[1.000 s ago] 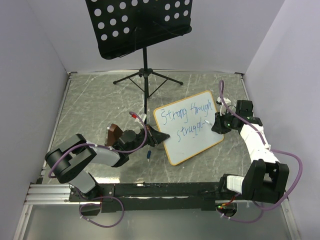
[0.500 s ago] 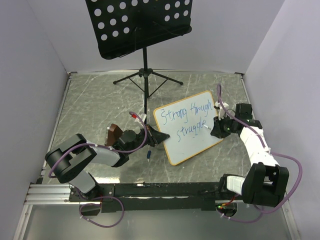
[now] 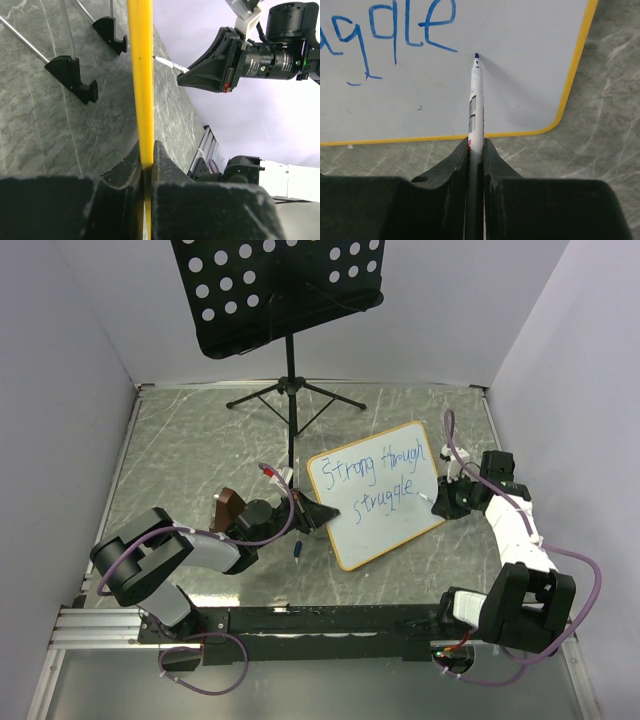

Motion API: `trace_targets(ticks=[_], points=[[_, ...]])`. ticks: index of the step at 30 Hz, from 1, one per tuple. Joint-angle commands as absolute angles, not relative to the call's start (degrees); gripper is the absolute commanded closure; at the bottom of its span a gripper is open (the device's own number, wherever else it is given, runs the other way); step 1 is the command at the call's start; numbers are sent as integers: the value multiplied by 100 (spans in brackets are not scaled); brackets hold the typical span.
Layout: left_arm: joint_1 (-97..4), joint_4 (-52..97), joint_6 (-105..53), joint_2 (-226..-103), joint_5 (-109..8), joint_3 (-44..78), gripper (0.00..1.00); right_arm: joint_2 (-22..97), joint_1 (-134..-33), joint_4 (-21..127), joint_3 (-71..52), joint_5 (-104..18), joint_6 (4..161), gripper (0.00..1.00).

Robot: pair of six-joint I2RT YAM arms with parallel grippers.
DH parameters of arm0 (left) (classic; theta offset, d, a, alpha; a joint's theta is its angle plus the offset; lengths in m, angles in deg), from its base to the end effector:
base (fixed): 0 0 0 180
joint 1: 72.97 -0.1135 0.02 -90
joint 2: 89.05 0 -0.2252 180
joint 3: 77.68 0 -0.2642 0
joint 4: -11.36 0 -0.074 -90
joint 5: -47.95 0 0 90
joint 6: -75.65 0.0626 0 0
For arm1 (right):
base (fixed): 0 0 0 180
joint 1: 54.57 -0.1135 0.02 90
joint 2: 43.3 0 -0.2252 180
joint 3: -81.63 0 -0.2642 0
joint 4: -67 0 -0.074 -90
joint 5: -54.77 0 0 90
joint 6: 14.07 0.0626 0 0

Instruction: Write a sentence on the whiteboard

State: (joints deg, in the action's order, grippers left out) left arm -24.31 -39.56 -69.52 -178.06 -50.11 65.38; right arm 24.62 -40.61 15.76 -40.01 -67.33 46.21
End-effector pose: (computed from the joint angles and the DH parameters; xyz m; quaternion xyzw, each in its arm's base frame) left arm 0.2011 -0.2419 0.1275 0.0087 0.7140 -0.5805 0.3912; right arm 0.2583 -0.0299 0.1674 -0.1965 0.9117 0.1582 0.3244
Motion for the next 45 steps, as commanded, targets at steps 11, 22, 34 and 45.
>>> trace_targets(ticks=[11, 22, 34, 45], points=[[-2393, -4600, -6734, -17773, -5321, 6344, 99, 3000, -4050, 2144, -3278, -6994, 5097, 100], [-2393, -4618, -6726, -17791, -5313, 6335, 99, 2992, -4200, 1881, -3374, -7364, 4816, 100], [-2393, -4635, -6734, -17747, -5277, 6379, 99, 2684, -4086, 1564, -3813, -7083, 4402, 100], [-2393, -4635, -6743, -17729, -5269, 6406, 99, 2728, -3857, 1467, -3804, -6880, 4280, 100]])
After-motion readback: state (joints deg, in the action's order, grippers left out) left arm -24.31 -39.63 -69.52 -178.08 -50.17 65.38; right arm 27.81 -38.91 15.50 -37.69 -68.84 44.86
